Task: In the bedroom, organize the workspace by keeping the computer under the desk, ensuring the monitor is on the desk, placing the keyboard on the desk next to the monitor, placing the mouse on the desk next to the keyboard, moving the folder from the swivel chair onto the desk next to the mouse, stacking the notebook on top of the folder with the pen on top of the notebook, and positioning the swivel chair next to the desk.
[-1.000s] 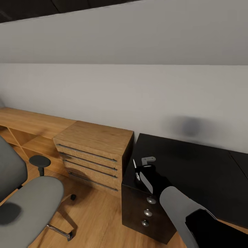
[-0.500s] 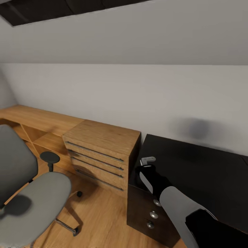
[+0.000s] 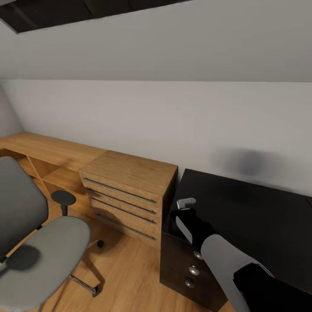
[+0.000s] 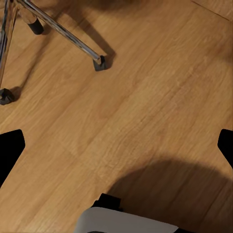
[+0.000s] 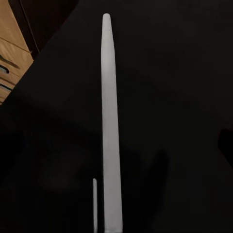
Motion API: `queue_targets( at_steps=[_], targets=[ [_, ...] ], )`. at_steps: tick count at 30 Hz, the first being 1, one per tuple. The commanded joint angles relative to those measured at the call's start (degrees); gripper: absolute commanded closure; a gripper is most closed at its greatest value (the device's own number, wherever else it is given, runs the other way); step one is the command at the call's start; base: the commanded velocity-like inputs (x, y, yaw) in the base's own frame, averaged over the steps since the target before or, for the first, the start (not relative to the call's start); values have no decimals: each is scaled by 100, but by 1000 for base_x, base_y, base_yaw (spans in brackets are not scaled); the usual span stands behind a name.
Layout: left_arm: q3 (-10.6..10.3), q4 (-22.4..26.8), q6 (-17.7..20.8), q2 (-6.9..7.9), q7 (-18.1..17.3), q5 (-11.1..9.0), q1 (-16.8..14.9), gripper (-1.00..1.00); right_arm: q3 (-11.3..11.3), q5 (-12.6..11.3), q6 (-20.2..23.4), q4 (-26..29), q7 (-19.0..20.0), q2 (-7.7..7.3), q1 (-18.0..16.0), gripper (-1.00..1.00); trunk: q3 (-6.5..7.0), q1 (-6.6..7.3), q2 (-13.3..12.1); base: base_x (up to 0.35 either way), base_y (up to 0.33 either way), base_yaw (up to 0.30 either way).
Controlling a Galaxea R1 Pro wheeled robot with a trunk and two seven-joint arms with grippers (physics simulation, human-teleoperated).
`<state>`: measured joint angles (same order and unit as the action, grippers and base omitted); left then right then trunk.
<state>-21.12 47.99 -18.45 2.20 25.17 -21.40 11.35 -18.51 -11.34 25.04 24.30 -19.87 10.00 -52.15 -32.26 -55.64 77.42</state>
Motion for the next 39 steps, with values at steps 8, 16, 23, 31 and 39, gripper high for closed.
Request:
queue_targets(
  at_steps=[8, 16, 23, 31, 39],
  targets=[
    [-33, 9, -35, 9, 32, -58, -1, -100, -30, -61, 138, -4, -52, 0, -5, -100, -5, 0, 3, 0, 0, 0],
    [-33, 1, -35, 7, 32, -58, -1, -100, -16, -67, 438, -4, -35, 0, -4, -100, -5, 0, 3, 0, 0, 0],
    [-33, 1, -35, 5, 32, -63, -1, -100, -8, -70, 481, -10, -34, 0, -5, -100, -5, 0, 3, 0, 0, 0],
    [-33, 0, -35, 0, 30, -66, -1, -100, 3, -67, 492, -22, -26, 0, -4, -100, -5, 0, 3, 0, 0, 0],
    [-33, -8, -35, 0, 24, -66, -1, -100, 117, -70, 493, -87, -14, 0, -5, -100, -5, 0, 3, 0, 0, 0]
  ],
)
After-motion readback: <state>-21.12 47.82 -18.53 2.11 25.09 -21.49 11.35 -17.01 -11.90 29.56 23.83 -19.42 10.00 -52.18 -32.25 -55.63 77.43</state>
